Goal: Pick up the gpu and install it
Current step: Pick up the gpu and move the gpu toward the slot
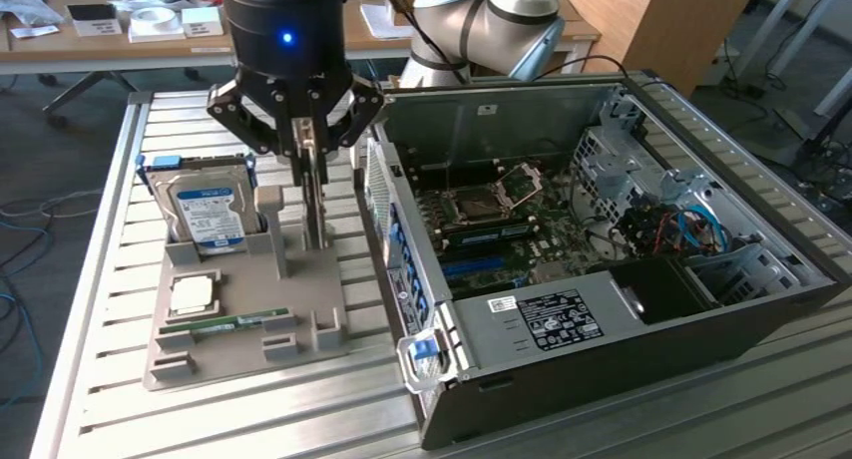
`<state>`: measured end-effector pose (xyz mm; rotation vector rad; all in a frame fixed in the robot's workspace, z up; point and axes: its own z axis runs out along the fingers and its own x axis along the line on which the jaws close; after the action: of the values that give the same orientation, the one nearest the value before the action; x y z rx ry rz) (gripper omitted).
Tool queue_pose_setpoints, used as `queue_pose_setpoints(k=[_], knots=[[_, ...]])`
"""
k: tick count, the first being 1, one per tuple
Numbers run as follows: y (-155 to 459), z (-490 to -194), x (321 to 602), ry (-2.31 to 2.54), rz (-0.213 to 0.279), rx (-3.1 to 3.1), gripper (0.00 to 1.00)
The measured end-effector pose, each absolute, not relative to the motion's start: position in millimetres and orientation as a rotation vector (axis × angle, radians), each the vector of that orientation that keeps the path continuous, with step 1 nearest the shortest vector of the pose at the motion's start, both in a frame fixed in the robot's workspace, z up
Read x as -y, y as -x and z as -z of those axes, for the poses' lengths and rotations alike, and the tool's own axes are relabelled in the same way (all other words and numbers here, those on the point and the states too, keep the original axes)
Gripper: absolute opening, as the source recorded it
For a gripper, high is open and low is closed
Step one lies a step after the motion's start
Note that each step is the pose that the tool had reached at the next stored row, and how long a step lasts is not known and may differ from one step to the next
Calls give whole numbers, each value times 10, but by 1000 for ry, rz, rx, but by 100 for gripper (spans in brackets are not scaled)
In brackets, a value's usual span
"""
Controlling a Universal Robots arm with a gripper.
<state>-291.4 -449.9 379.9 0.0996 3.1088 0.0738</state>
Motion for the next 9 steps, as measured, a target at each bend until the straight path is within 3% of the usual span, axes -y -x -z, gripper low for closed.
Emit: queue_pose_setpoints(k=[9], knots=[[2914, -3965, 4499, -100, -74, -3109, 27]])
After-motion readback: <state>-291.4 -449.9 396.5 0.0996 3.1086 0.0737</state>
